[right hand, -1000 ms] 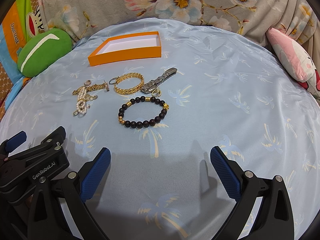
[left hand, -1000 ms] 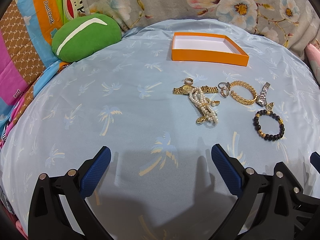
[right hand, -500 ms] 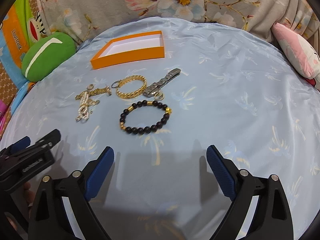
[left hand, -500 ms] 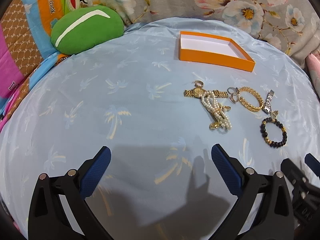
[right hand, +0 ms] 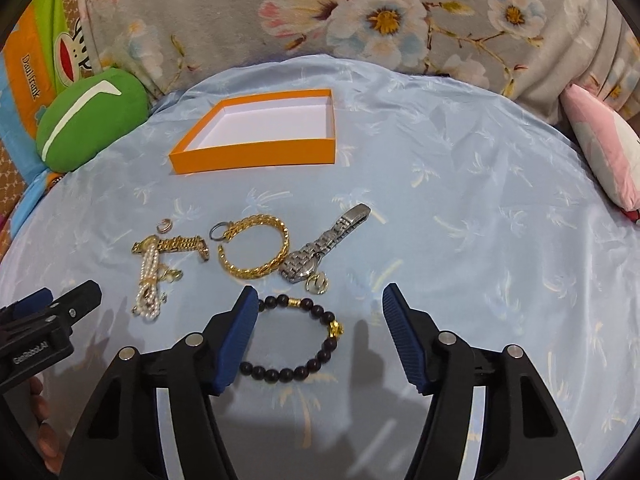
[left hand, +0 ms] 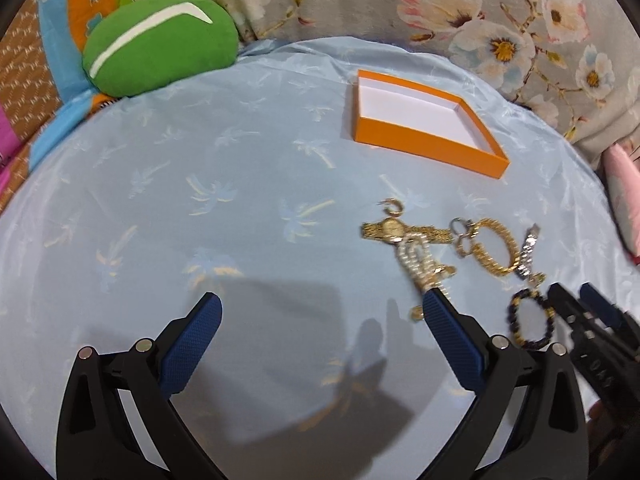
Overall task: Organize jewelry
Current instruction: 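Grasp the pearl bracelet with the left tool while the right tool approaches the black bead bracelet, then close the right tool on the black-and-gold bead bracelet, then carry the pearl bracelet and bead bracelet over the orange box with both tools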
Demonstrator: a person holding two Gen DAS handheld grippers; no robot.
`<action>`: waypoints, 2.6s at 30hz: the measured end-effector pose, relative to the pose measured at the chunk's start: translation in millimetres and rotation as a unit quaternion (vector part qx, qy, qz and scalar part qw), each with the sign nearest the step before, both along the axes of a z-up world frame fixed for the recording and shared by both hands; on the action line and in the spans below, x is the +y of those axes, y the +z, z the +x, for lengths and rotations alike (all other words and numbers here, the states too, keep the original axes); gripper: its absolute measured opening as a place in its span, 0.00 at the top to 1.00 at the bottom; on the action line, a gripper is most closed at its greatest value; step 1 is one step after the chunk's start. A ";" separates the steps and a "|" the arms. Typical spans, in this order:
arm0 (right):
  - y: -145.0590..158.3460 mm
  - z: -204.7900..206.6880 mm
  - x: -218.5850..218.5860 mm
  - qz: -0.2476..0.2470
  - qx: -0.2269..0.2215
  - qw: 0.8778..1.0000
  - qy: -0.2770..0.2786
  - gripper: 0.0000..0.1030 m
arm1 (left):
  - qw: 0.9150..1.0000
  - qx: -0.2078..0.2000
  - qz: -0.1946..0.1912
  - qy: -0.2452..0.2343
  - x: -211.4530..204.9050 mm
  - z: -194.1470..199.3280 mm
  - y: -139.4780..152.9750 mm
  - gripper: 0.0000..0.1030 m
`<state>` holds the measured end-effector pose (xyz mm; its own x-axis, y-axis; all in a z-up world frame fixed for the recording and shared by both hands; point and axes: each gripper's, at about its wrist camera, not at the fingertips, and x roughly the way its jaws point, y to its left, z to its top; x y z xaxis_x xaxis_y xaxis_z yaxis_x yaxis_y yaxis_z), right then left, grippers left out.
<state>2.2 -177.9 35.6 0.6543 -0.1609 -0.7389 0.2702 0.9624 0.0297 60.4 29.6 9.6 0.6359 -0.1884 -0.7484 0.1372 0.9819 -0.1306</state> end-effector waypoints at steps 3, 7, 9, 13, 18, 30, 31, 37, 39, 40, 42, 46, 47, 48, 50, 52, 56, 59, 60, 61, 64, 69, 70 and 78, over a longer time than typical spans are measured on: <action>-5.4 1.3 -6.0 0.008 0.007 1.000 -0.005 0.39 | 1.000 0.005 0.000 -0.015 -16.6 2.2 -1.4 0.05; -7.1 0.6 -16.6 0.014 0.008 1.000 -0.012 0.39 | 0.999 0.012 0.024 -0.034 -37.9 6.5 -8.4 0.05; -6.3 -0.3 -22.9 0.015 0.006 1.000 -0.019 0.39 | 0.999 0.017 0.023 -0.039 -42.9 7.7 -10.9 0.05; -7.3 -2.0 -36.0 0.030 0.002 0.999 -0.034 0.39 | 0.999 0.014 0.024 -0.044 -53.0 11.5 -9.3 0.05; -10.1 -3.3 -39.0 0.035 0.005 0.999 -0.034 0.39 | 0.997 0.024 0.054 -0.049 -68.5 17.9 -18.1 0.21; -15.7 -12.3 -35.4 0.052 0.014 0.998 -0.026 0.39 | 0.998 0.005 0.049 -0.049 -57.5 9.4 -14.0 0.76; -15.7 -12.8 -34.2 0.052 0.014 0.998 -0.025 0.39 | 0.998 0.007 0.042 -0.055 -55.4 7.7 -13.9 0.83; -14.9 -16.9 -32.9 0.056 0.013 0.998 -0.024 0.39 | 0.997 0.001 0.025 -0.067 -47.3 -1.1 -11.9 0.86; -14.6 -18.9 -31.9 0.058 0.013 0.998 -0.023 0.39 | 0.998 -0.004 0.021 -0.066 -43.3 -5.1 -9.3 0.86; -14.5 -20.4 -30.6 0.060 0.013 0.998 -0.020 0.39 | 0.998 -0.007 0.020 -0.066 -41.1 -7.7 -7.7 0.86; -14.2 -23.3 -25.5 0.063 0.014 0.998 -0.014 0.39 | 0.998 -0.010 0.018 -0.065 -36.5 -11.7 -5.5 0.86; -12.6 -26.7 -6.7 0.058 0.016 0.998 0.017 0.39 | 0.998 -0.011 0.016 -0.059 -24.2 -18.0 -3.6 0.86; -12.0 -27.1 -1.1 0.056 0.015 0.998 0.028 0.44 | 0.998 -0.010 0.015 -0.057 -21.3 -19.1 -3.8 0.86; -11.5 -26.4 6.0 0.052 0.017 0.998 0.042 0.49 | 0.998 -0.009 0.015 -0.054 -18.0 -20.4 -4.5 0.86; -12.1 -22.3 17.7 0.045 0.024 0.997 0.062 0.60 | 0.998 -0.010 0.020 -0.051 -14.5 -21.5 -5.4 0.86; -13.4 -18.5 27.8 0.033 0.029 0.996 0.076 0.60 | 0.999 -0.010 0.022 -0.049 -11.2 -23.2 -6.6 0.86; -17.3 -10.1 40.5 0.019 0.044 0.994 0.098 0.67 | 0.999 -0.009 0.017 -0.049 -7.2 -24.9 -8.5 0.86; -17.5 -5.6 43.6 0.008 0.043 0.994 0.098 0.69 | 0.999 -0.004 0.013 -0.049 -5.9 -24.4 -10.2 0.86; -17.4 -4.6 43.0 0.010 0.043 0.994 0.098 0.70 | 0.999 -0.004 0.011 -0.049 -5.3 -24.8 -9.9 0.86; -17.8 -3.7 41.8 0.013 0.043 0.994 0.098 0.73 | 0.999 -0.005 0.010 -0.049 -5.0 -24.8 -9.8 0.86; -14.6 -3.3 36.6 0.023 0.037 0.994 0.097 0.74 | 0.999 -0.003 0.008 -0.047 -4.9 -24.1 -11.3 0.86; -10.2 1.5 38.3 0.024 0.033 0.993 0.114 0.71 | 0.999 0.002 0.001 -0.044 -3.7 -22.2 -12.7 0.86; -9.5 3.4 39.8 0.024 0.033 0.992 0.119 0.71 | 0.999 0.002 0.001 -0.044 -3.9 -22.2 -12.8 0.86; -17.1 20.1 53.7 0.030 0.051 0.986 0.157 0.70 | 0.999 0.002 0.000 -0.045 -4.0 -22.0 -13.0 0.86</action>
<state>22.3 -124.2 18.5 0.5867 0.0829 -0.8055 -0.0355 0.9964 0.0766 38.4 25.6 -3.4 0.6135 -0.2439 -0.7511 0.2242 0.9658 -0.1305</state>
